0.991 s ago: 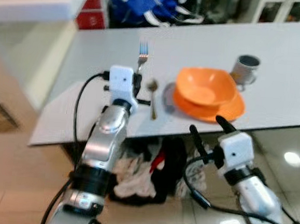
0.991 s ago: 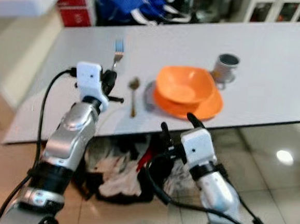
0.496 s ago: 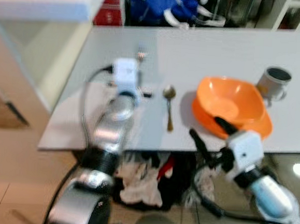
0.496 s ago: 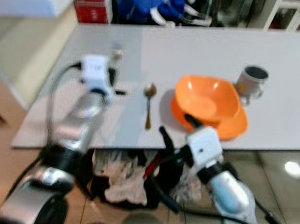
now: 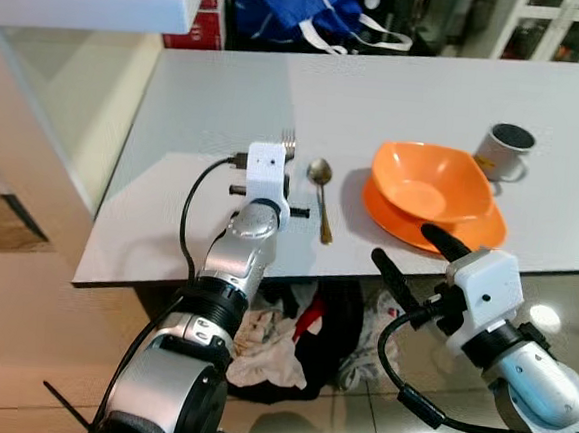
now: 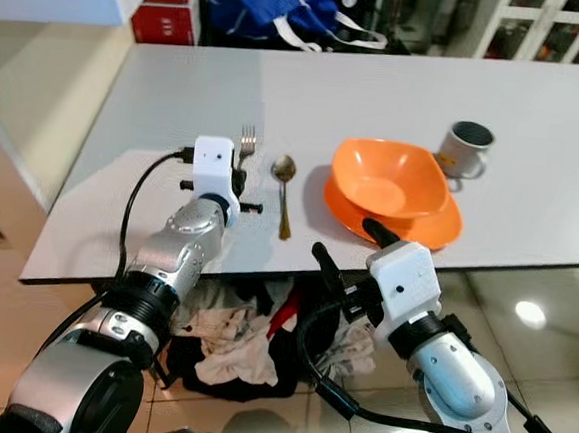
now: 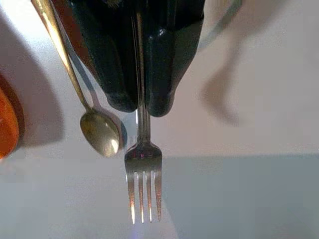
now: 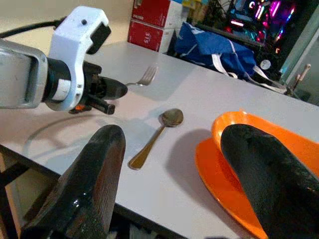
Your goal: Setting the table
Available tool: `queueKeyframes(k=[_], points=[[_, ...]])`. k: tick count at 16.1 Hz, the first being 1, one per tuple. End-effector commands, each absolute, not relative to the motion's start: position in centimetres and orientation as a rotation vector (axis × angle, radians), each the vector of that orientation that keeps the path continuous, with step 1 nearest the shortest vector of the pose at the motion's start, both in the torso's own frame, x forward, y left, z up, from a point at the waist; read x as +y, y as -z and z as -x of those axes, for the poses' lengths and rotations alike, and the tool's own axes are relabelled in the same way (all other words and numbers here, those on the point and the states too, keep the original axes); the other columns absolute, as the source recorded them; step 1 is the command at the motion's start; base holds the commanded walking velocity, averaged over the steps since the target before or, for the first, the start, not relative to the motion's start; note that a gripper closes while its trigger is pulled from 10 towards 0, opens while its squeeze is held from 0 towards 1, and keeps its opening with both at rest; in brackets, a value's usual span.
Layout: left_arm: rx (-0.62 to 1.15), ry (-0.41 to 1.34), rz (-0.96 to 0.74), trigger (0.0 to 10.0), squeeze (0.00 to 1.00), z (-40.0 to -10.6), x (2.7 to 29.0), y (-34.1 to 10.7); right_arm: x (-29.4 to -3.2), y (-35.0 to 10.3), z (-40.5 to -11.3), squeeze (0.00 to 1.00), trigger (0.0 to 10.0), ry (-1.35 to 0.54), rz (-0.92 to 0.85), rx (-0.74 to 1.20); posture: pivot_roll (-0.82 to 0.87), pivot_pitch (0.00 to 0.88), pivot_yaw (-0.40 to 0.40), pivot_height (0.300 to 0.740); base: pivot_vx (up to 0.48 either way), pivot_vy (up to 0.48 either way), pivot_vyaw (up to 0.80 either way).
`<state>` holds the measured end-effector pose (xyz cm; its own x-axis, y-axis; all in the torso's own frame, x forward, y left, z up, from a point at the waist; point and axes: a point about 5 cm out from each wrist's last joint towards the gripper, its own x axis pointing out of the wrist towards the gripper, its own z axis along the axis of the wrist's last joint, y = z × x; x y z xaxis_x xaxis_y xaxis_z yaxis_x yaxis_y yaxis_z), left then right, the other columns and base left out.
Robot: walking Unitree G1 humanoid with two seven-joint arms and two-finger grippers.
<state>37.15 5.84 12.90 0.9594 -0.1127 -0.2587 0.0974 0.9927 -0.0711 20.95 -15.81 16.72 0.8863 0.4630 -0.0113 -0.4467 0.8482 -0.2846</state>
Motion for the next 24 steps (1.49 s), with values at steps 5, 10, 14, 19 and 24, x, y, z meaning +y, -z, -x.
queueKeyframes(k=[5, 10, 14, 19, 24], points=[[0.257, 0.069, 0.036, 0.0, 0.0, -37.6, 5.2, -13.1, -15.7, -17.3, -20.2, 0.0, 10.0, -0.497, 0.272, -0.056, -0.23, 0.08, 0.035, 0.74, 0.0, 0.0, 0.0], [0.273, 0.074, 0.032, 0.0, 0.0, -37.3, 4.4, -12.3, -15.5, -17.1, -19.6, 0.0, 10.0, -0.527, 0.249, -0.022, -0.24, 0.084, 0.019, 0.74, 0.0, 0.0, 0.0], [0.303, 0.065, 0.046, 0.0, 0.0, -37.1, 4.2, -11.7, -15.3, -16.8, -19.3, 0.0, 10.0, -0.542, 0.245, 0.001, -0.24, 0.091, 0.019, 0.74, 0.0, 0.0, 0.0], [0.338, 0.067, 0.066, 0.0, 0.0, -36.9, 3.9, -11.1, -15.1, -16.4, -19.1, 0.0, 10.0, -0.538, 0.234, 0.016, -0.24, 0.092, 0.025, 0.74, 0.0, 0.0, 0.0], [0.366, 0.089, 0.07, 7.8, 0.0, -36.7, 3.6, -10.8, -15.1, -16.2, -19.0, 0.0, 10.0, -0.538, 0.23, 0.023, -0.24, 0.092, 0.026, 0.74, 0.0, 0.0, 0.0]])
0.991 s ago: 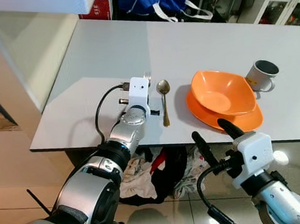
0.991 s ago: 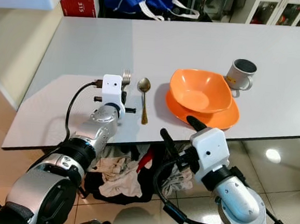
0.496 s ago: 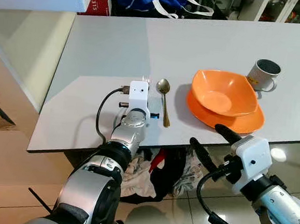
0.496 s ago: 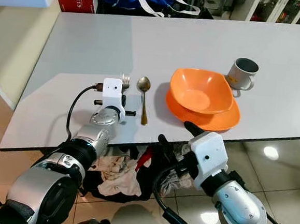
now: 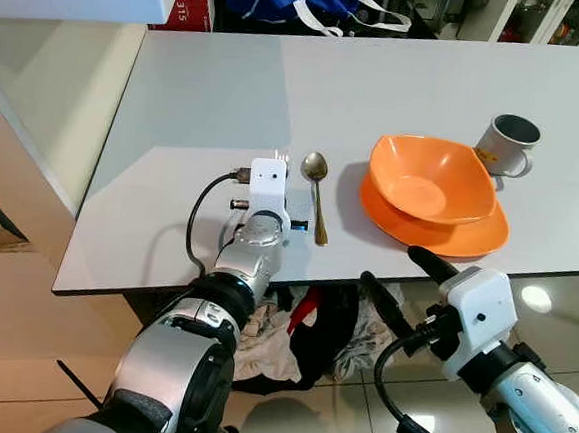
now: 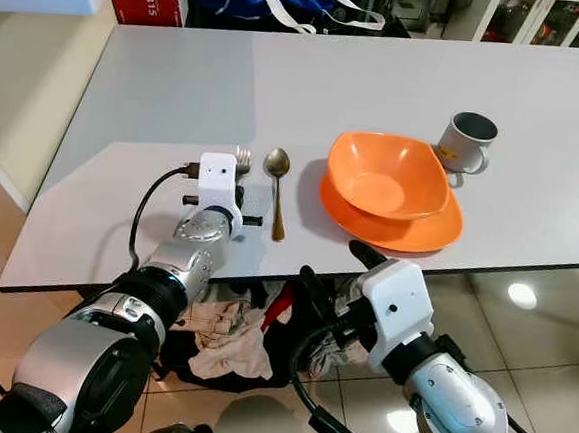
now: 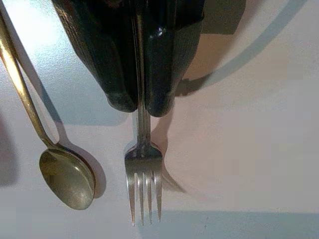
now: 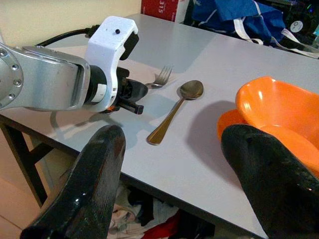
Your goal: Setting the table
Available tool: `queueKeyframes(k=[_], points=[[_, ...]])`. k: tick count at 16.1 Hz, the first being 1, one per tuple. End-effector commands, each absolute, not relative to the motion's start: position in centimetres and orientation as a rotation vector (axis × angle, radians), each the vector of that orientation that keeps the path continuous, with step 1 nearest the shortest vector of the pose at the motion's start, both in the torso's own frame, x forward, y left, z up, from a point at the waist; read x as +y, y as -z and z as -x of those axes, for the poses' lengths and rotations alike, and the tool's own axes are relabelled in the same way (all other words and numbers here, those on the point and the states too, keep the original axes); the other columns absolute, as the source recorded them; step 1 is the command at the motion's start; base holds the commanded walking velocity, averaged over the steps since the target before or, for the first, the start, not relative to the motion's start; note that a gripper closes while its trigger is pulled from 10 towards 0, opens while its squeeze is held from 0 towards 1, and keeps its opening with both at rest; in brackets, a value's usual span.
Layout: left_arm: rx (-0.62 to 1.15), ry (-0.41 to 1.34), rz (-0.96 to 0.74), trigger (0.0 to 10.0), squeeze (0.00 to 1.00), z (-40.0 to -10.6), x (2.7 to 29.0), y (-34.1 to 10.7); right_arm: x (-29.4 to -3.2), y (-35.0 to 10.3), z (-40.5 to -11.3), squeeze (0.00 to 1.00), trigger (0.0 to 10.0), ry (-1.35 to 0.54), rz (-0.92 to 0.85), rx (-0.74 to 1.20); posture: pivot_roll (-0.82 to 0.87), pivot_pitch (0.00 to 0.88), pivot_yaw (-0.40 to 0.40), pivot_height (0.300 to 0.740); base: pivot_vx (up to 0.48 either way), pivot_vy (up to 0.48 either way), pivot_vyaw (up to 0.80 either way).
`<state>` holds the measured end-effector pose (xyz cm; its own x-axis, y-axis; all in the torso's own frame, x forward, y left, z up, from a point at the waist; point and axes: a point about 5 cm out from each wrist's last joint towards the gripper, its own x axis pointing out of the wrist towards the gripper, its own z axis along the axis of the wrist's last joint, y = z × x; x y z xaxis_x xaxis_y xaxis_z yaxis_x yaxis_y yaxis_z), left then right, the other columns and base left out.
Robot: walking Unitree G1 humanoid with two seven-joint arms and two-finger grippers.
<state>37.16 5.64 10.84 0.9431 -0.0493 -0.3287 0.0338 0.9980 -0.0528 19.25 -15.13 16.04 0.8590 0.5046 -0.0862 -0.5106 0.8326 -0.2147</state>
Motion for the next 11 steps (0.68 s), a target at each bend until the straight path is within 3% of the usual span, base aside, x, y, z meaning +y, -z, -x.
queueKeyframes(k=[1, 11], points=[[0.368, 0.089, 0.071, 10.0, 0.0, -36.7, 3.5, -10.8, -15.1, -16.2, -19.0, 0.0, 10.0, -0.537, 0.23, 0.024, -0.24, 0.091, 0.027, 0.74, 0.0, 0.0, 0.0], [0.41, 0.113, 0.083, 10.0, 0.0, -35.9, 2.9, -9.7, -14.8, -15.6, -18.9, 0.0, 10.0, -0.548, 0.227, 0.034, -0.23, 0.095, 0.023, 0.74, 0.0, 0.0, 0.0]])
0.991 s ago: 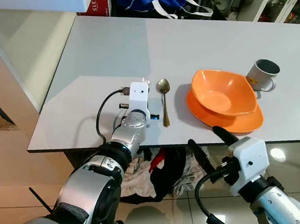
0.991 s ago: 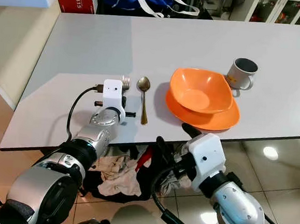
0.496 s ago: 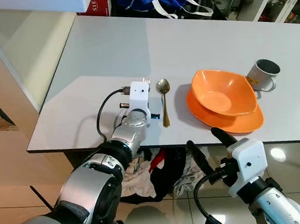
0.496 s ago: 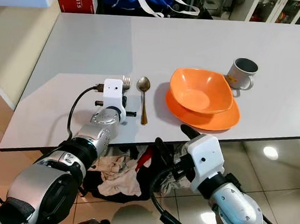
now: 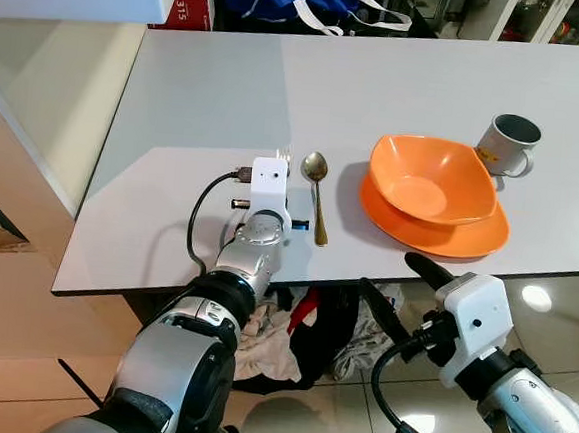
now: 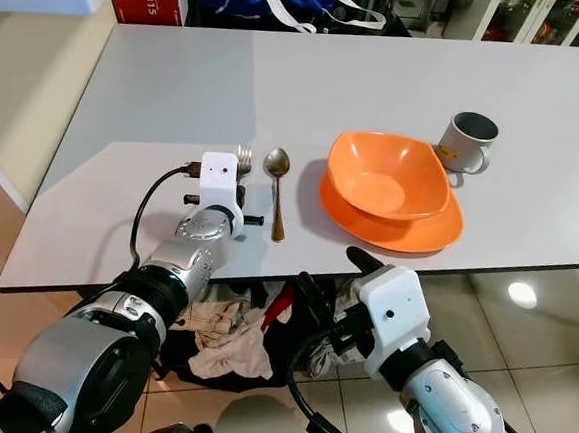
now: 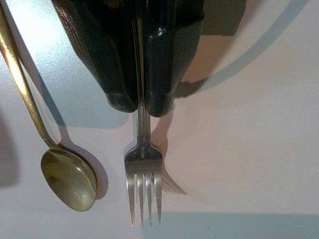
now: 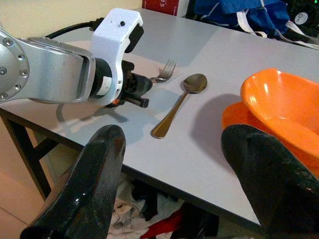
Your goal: Setting the table
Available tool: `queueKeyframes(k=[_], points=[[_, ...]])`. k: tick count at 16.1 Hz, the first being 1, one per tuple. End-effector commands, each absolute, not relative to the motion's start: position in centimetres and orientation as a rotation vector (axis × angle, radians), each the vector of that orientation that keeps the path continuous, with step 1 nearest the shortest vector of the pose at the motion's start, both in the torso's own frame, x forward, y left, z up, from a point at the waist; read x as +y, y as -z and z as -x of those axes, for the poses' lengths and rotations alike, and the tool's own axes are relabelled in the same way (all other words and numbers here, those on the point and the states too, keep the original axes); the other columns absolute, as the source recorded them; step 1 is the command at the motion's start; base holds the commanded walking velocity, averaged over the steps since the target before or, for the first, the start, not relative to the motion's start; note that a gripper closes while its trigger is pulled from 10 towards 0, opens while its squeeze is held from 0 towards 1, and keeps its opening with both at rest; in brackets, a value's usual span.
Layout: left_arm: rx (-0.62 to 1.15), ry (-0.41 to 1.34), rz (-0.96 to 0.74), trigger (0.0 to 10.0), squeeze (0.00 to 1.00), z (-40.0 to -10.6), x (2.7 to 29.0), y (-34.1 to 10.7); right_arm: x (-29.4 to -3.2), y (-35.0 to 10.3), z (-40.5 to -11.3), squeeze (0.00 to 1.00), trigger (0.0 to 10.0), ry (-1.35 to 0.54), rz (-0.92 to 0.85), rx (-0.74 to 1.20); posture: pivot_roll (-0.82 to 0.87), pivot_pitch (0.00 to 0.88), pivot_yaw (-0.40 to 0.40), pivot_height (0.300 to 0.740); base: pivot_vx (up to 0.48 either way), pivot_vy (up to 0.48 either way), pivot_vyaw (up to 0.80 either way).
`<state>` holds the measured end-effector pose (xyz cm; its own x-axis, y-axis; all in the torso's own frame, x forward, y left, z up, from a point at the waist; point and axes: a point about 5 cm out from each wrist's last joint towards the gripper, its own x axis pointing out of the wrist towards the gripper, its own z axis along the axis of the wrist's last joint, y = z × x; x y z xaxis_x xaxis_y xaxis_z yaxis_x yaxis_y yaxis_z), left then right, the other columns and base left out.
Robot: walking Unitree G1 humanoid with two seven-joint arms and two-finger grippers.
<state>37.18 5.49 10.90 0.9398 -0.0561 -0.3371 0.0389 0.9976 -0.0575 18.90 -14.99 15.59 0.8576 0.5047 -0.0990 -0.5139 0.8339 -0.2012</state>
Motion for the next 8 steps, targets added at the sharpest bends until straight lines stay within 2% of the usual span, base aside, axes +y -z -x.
queueKeyframes(k=[1, 2, 8], points=[[0.416, 0.118, 0.083, 10.0, 0.35, -35.7, 2.7, -9.5, -14.9, -15.5, -18.9, 0.0, 10.0, -0.548, 0.228, 0.036, -0.23, 0.094, 0.024, 0.74, 0.0, 0.0, 0.0], [0.419, 0.121, 0.083, 10.0, 0.99, -35.7, 2.6, -9.5, -15.1, -15.3, -19.1, 0.0, 10.0, -0.545, 0.228, 0.04, -0.23, 0.091, 0.025, 0.74, 0.0, 0.0, 0.0], [0.42, 0.12, 0.087, 10.0, 1.0, -36.1, 3.0, -9.9, -14.9, -15.6, -20.0, 0.0, 10.0, -0.546, 0.23, 0.032, -0.23, 0.085, 0.025, 0.74, 0.0, 0.0, 0.0]])
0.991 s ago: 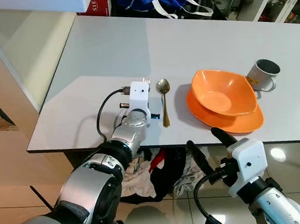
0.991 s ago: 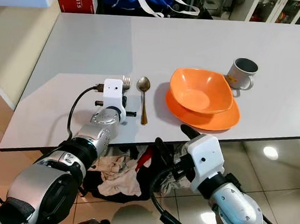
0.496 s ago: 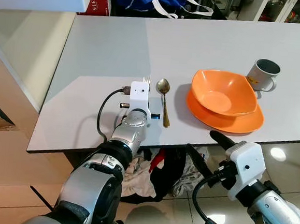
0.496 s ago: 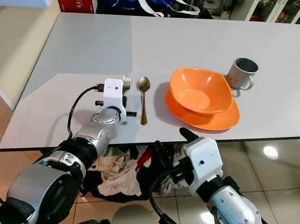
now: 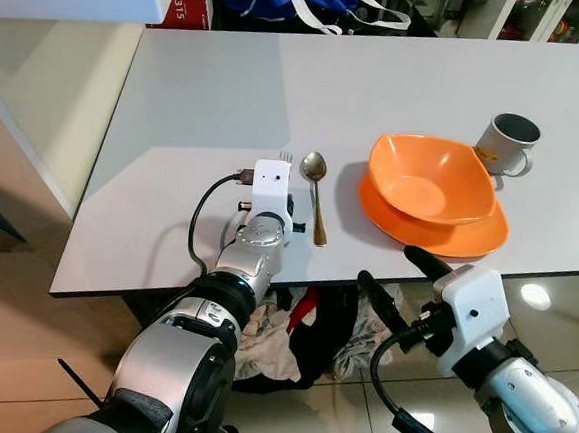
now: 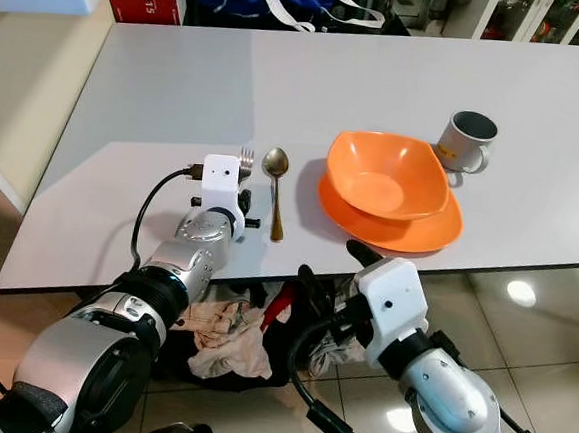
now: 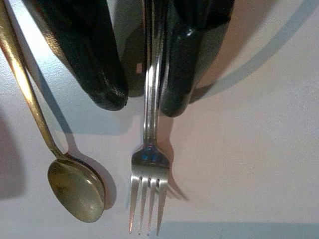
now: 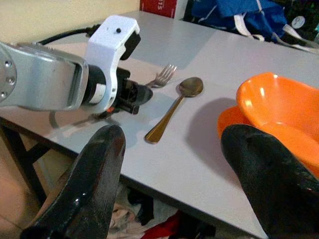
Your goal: Setting the table
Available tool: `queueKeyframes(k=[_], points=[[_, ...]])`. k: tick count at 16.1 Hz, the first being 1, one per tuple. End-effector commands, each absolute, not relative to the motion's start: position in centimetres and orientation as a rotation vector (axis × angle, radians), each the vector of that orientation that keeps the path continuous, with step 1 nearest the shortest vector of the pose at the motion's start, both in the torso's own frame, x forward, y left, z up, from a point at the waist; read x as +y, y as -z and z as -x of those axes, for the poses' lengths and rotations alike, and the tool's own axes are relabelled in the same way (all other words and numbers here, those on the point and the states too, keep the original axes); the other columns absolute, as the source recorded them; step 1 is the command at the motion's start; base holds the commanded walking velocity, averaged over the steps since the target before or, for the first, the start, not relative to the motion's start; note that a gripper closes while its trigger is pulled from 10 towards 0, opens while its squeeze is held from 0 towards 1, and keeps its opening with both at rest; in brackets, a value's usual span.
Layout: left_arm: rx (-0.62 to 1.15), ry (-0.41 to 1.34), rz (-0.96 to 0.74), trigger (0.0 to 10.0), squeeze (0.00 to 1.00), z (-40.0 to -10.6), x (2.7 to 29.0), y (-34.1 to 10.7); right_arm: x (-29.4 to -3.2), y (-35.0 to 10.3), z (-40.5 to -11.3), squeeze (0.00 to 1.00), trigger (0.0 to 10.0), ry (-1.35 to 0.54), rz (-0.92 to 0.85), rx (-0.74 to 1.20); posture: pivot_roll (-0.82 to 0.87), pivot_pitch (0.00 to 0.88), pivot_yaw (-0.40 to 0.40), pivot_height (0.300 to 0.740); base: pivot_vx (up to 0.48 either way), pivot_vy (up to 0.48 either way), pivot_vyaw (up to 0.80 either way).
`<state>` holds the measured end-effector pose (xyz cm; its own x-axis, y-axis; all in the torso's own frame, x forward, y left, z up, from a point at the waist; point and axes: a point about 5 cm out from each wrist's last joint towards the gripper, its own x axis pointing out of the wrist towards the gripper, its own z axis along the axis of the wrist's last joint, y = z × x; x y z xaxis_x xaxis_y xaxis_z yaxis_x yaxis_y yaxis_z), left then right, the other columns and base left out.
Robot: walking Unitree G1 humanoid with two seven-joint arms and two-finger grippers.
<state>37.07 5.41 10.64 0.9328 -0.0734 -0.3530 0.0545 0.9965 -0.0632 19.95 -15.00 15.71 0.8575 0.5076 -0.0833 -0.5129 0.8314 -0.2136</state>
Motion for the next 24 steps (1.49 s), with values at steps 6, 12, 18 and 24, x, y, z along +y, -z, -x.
queueKeyframes(k=[6, 12, 18, 24], points=[[0.391, 0.12, 0.087, 10.0, 1.0, -35.9, 2.8, -10.0, -14.5, -16.0, -19.3, 0.0, 10.0, -0.554, 0.229, 0.025, -0.22, 0.09, 0.022, 0.74, 0.0, 0.0, 0.0], [0.39, 0.122, 0.084, 10.0, 1.0, -36.0, 2.9, -10.1, -14.5, -15.5, -18.6, 0.0, 10.0, -0.553, 0.225, 0.039, -0.22, 0.087, 0.023, 0.74, 0.0, 0.0, 0.0], [0.356, 0.146, 0.074, 10.0, 0.16, -36.4, 2.7, -10.9, -14.9, -15.1, -19.1, 0.0, 10.0, -0.544, 0.226, 0.046, -0.22, 0.079, 0.024, 0.74, 0.0, 0.0, 0.0], [0.304, 0.166, 0.07, 10.0, 0.0, -36.9, 2.5, -12.3, -14.8, -14.7, -19.4, 0.0, 10.0, -0.546, 0.223, 0.056, -0.21, 0.082, 0.02, 0.74, 0.0, 0.0, 0.0]])
